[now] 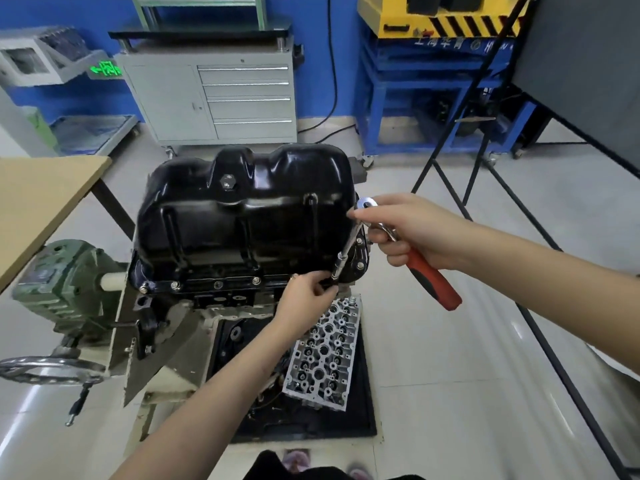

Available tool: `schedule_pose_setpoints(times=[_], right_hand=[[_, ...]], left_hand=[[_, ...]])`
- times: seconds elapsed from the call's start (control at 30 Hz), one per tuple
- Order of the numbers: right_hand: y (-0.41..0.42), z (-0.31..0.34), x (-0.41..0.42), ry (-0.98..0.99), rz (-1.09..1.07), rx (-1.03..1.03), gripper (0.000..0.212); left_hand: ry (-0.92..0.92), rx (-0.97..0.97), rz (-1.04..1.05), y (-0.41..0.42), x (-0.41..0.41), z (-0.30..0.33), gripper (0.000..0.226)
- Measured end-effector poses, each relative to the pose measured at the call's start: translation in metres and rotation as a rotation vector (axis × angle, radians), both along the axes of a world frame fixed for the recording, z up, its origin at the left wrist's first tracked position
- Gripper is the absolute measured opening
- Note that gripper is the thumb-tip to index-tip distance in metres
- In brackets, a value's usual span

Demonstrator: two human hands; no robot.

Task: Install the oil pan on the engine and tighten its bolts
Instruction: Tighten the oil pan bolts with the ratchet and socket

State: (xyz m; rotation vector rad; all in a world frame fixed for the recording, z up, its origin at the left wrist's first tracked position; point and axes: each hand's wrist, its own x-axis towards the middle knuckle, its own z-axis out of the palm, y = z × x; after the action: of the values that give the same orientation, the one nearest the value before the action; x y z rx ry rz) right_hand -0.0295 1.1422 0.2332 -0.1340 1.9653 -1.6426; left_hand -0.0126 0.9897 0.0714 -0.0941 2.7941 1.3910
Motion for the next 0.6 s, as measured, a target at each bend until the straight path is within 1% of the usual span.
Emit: schedule_pose_setpoints(times=[0.13,0.23,0.3,0.37,0.5,0.6], right_hand=[[-0.008,0.002,0.004,0.005,-0.039,0.008,0.006],[-0.013,0.003,0.007,0.004,-0.046,0.038,0.002],[-0.015,0.004,0.009,0.008,-0.032,0.067,0.009],[-0.016,0.004,0.011,0.028,-0.019,0.100,0.004],[-0.014,0.006,0.012,0.118,0.028,0.216,0.012],[-0.013,0.006,0.012,0.236,0.100,0.348,0.026]], left_hand=[[0.023,0.005,-0.102,-0.006,-0.005,-0.001,0.030],[0.000,0.007,-0.154,-0.011,-0.009,0.000,0.029],[-0.013,0.008,-0.180,-0.013,-0.011,0.001,0.029],[-0.015,0.012,-0.199,-0.014,-0.011,0.003,0.030],[-0.031,0.048,-0.199,-0.012,-0.010,0.006,0.029],[-0.037,0.073,-0.167,-0.010,-0.008,0.009,0.026]])
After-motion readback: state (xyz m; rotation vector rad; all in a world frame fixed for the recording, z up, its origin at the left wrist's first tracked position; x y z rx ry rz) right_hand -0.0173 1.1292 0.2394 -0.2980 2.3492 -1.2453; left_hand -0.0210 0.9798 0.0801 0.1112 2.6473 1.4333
